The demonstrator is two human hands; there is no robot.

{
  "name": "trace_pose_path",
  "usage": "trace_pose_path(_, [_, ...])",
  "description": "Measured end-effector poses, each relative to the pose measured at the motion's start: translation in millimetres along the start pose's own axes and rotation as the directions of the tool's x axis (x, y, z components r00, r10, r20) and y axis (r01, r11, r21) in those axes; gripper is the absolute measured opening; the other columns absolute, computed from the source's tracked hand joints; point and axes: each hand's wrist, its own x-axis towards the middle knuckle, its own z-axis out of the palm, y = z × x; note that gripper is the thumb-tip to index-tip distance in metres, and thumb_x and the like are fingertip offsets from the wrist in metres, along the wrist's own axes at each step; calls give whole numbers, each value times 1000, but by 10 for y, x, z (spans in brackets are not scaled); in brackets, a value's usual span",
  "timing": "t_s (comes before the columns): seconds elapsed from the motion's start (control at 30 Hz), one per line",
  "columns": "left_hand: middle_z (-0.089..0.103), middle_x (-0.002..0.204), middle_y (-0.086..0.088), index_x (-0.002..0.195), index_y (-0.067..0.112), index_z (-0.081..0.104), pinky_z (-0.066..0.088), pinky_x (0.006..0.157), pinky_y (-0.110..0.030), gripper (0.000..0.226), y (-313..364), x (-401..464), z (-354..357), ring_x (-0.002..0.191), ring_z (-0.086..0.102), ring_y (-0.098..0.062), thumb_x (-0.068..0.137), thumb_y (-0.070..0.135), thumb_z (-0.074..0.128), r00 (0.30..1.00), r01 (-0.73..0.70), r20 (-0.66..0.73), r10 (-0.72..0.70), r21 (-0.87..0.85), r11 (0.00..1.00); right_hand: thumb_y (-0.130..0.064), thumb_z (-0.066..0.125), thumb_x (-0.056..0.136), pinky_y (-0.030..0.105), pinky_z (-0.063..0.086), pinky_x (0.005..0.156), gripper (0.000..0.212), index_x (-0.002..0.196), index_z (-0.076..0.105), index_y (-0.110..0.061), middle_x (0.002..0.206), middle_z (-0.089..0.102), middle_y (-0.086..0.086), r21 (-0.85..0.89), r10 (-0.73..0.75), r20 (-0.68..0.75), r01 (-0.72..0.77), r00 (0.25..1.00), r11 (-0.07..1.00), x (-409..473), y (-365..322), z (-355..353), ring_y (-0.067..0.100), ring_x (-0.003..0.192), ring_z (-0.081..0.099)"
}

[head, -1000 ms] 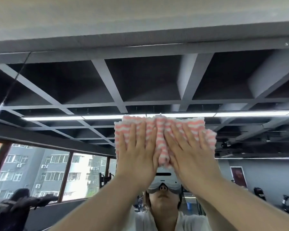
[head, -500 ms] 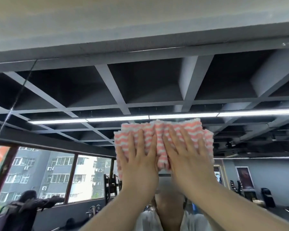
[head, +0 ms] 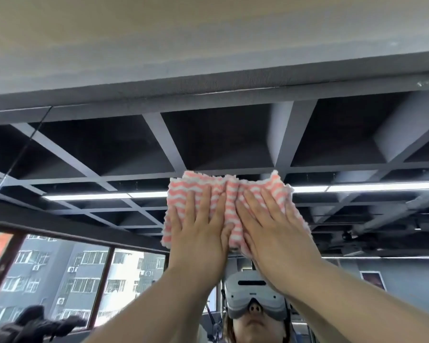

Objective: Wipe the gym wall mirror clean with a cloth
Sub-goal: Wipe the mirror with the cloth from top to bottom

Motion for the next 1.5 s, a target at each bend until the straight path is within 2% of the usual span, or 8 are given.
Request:
trace_pose_path(0.1, [-40, 143, 2, 124, 31, -50, -20, 113, -45, 53, -93, 316, -69, 132, -36, -23, 88, 52, -17, 1000, -6, -12, 6, 41, 999, -39, 24, 90, 49, 24, 109, 64, 133, 56, -6, 140, 52, 12, -29, 12, 80, -9, 997, 1000, 348, 73, -50, 31, 131, 46])
trace_pose_path(0.17, [-35, 149, 2, 129, 31, -40, -17, 114, -44, 52, -138, 516, -138, 135, -35, -22, 100, 48, 1, 1000, 16, 16, -17, 39, 999, -44, 7, 83, 46, 12, 119, 79, 147, 37, -8, 154, 31, 11, -110, 4, 123, 9, 992, 994, 569, 76, -155, 29, 143, 28])
trace_pose_path(0.23, [-27, 155, 1, 134, 30, -32, -15, 114, -43, 54, -191, 701, -183, 141, -27, -24, 102, 44, 10, 1000, 21, 16, -22, 23, 999, -49, -9, 84, 44, -11, 116, 78, 154, -4, -15, 161, -10, 3, -126, -33, 133, 50, 991, 991, 745, 126, -209, 24, 148, -10])
trace_pose_path(0.3, [-23, 157, 1, 143, 29, -25, -14, 115, -43, 58, -250, 884, -217, 144, -22, -25, 102, 44, 13, 1000, 15, 13, -15, 26, 1000, -50, 6, 96, 43, -16, 115, 67, 152, -16, -19, 159, -22, -1, -99, 8, 191, 12, 982, 995, 940, 173, -230, 21, 145, -22])
trace_pose_path(0.7, [-11, 160, 0, 152, 27, -12, -4, 117, -50, 59, -677, 2037, -455, 146, -9, -29, 102, 46, 16, 999, 48, -15, -48, -14, 999, -42, 27, 103, 50, -2, 119, 63, 155, -1, -18, 162, -7, 1, -103, 39, 167, -22, 985, 994, 2189, 389, -197, 25, 148, -6])
trace_pose_path(0.97, [-13, 160, 4, 151, 34, -7, -2, 110, -67, 59, -752, 2455, -546, 145, -14, -35, 101, 53, 16, 951, 310, 9, -310, -46, 950, -50, 30, 100, 55, 13, 115, 56, 152, 18, -32, 159, 18, -4, -158, 181, 119, -161, 976, 974, 2673, 300, -225, 28, 147, 9])
trace_pose_path(1.1, [-10, 160, 4, 149, 43, -2, -2, 111, -65, 61, -697, 2554, -507, 144, -14, -36, 94, 66, 9, 949, 313, -22, -315, -46, 949, -47, 29, 102, 50, 6, 117, 57, 154, 15, -27, 161, 15, -2, -179, 174, 120, -151, 977, 972, 2608, 418, -321, 27, 148, 1])
trace_pose_path(1.5, [-4, 161, -1, 149, 44, 5, 0, 114, -57, 58, 1151, 2659, -462, 145, -7, -38, 95, 62, 16, 988, 141, -53, -146, -87, 986, -49, 37, 100, 49, 10, 117, 65, 155, 8, -28, 162, 7, -5, -166, 237, 136, -214, 962, 963, 1848, 2101, -588, 23, 148, 6])
